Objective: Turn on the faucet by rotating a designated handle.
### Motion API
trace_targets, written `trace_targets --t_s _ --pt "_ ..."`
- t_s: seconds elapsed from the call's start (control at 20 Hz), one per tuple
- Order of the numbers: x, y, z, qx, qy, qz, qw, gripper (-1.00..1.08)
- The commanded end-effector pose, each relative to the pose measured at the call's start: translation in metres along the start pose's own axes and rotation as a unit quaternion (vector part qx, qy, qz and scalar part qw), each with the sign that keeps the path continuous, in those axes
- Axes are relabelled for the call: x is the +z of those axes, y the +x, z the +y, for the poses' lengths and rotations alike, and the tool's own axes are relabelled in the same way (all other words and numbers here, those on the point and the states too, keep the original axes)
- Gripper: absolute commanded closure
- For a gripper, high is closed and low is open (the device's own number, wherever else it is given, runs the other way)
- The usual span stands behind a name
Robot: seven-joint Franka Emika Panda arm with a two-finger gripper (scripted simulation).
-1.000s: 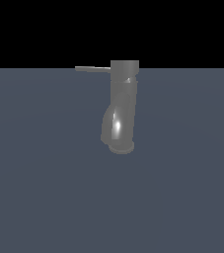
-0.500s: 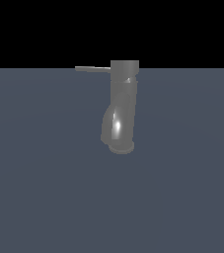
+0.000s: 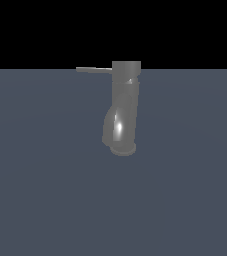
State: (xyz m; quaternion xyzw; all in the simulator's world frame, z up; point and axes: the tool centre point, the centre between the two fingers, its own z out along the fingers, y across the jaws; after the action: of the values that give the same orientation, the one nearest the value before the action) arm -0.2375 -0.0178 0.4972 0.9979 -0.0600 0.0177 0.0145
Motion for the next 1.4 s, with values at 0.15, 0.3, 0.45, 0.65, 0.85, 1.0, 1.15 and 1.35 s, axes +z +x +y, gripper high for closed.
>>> trace_targets --t_s 0.15,0.3,0.45,0.65,0.85,1.0,1.15,1.35 --pt "0.002 0.012 -0.004 0.028 0.007 -0.002 0.9996 1.08" --pt "0.005 0.022 -0.007 0.050 0.012 -0.004 0.9987 1.08" --pt "0.008 0.034 -0.011 0.078 0.018 -0.006 0.9968 1.08" --pt "0.014 0.054 -0.017 0.122 0.026 -0.011 0.9921 1.08" --pt "0.021 0.073 -0.024 0.169 0.033 -0.017 0.9850 1.08" --pt "0.028 0.088 -0.029 0.204 0.037 -0.021 0.9781 1.08" --pt "0.035 0.103 -0.035 0.239 0.040 -0.026 0.9698 1.08" --pt "0.046 0.122 -0.043 0.286 0.042 -0.032 0.9567 1.08"
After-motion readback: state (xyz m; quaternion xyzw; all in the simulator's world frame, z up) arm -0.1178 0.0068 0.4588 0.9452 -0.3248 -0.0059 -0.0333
